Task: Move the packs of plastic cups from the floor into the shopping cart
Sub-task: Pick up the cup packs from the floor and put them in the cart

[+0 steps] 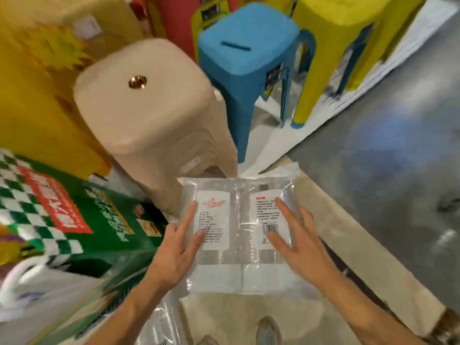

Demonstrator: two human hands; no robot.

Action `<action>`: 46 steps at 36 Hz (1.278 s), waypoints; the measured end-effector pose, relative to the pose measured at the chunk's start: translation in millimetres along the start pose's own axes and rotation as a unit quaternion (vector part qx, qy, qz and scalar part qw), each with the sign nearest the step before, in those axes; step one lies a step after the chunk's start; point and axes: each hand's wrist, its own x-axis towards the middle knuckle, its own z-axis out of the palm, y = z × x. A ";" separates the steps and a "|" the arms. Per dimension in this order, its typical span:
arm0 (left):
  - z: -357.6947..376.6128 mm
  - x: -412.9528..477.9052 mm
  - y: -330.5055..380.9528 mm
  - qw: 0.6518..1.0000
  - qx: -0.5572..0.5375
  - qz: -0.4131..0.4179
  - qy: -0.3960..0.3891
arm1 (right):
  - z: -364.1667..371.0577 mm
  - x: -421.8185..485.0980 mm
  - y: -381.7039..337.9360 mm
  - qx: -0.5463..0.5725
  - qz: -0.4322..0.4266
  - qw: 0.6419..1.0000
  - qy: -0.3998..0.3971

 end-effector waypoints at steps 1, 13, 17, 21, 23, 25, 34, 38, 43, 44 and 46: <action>-19.1 -5.9 34.9 1.000 0.004 0.011 0.001 | -32.9 -12.1 -23.8 -0.003 -0.003 1.000 0.011; -215.2 -65.2 388.5 0.983 0.033 0.181 0.020 | -346.2 -155.6 -241.2 -0.015 -0.054 0.988 0.145; -248.2 -72.2 457.7 0.974 0.054 0.222 -0.004 | -403.6 -184.1 -269.7 -0.027 -0.058 0.982 0.176; -270.0 -85.9 515.4 0.961 0.107 0.253 -0.030 | -439.0 -214.1 -280.1 0.023 -0.047 0.975 0.218; -273.2 -92.5 535.5 0.956 0.132 0.260 -0.041 | -448.7 -232.9 -282.5 0.035 -0.038 0.969 0.240; -272.0 -95.8 550.1 0.949 0.134 0.281 -0.046 | -456.3 -253.3 -282.7 0.044 -0.031 0.962 0.267; -234.7 -111.8 618.4 0.914 0.146 0.365 -0.097 | -480.1 -342.6 -261.5 0.061 0.025 0.935 0.347; -204.6 -127.2 650.4 0.902 0.148 0.384 -0.129 | -488.9 -380.6 -246.0 0.078 0.056 0.921 0.378; -157.0 -141.6 688.8 0.879 0.159 0.421 -0.156 | -505.8 -424.9 -215.8 0.090 0.094 0.904 0.407; -146.3 -143.9 696.2 0.876 0.168 0.423 -0.158 | -510.3 -433.4 -207.7 0.085 0.103 0.902 0.410; -124.5 -149.3 711.9 0.872 0.182 0.424 -0.163 | -520.3 -449.7 -190.9 0.080 0.114 0.899 0.416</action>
